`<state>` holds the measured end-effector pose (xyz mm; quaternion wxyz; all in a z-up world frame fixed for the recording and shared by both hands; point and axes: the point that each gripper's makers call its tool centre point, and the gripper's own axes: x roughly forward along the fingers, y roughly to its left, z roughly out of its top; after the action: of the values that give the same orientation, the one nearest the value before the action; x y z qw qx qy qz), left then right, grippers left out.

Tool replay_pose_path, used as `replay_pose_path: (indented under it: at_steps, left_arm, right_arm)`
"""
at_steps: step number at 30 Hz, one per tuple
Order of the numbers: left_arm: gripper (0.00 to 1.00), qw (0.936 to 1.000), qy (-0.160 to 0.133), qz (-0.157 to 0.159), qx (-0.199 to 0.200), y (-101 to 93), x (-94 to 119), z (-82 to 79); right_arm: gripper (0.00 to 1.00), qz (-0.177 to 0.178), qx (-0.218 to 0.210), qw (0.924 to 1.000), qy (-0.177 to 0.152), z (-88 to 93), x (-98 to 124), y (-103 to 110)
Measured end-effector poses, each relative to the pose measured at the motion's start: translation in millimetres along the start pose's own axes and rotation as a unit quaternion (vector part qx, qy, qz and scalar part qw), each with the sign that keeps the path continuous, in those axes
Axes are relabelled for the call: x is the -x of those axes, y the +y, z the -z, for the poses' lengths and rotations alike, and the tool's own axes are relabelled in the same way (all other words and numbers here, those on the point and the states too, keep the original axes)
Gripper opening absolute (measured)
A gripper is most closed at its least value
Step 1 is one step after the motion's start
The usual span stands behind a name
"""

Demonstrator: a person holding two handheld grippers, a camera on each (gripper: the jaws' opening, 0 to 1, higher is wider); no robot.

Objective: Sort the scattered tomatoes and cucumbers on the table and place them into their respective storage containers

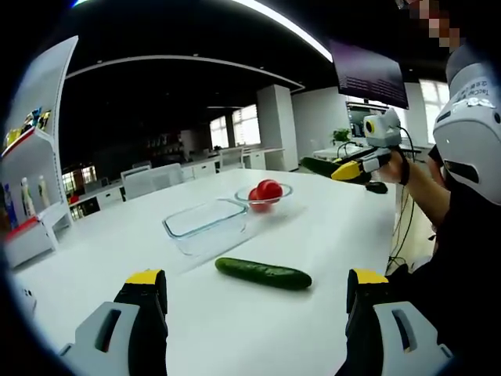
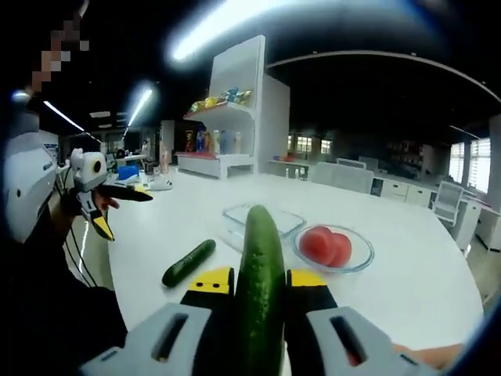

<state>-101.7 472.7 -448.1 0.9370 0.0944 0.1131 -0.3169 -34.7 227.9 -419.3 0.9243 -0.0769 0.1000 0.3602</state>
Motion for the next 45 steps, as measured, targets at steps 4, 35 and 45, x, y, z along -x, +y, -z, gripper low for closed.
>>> replay_pose_path:
  at_steps: [4,35,45]
  left_arm:
    - [0.95,1.0000,0.000,-0.001,-0.001,-0.5,1,0.8]
    - [0.95,0.9998,-0.002,-0.019,0.004,9.5,15,6.3]
    - [0.95,0.9993,-0.003,-0.037,0.005,16.8,27,7.1]
  right_arm:
    - [0.20,-0.003,0.013,0.9999,-0.003,-5.5,-3,2]
    - [0.20,-0.164,0.225,0.9605,0.002,-76.4,-155,24]
    - [0.20,-0.207,0.307,0.9285,0.028,-69.9,-232,26]
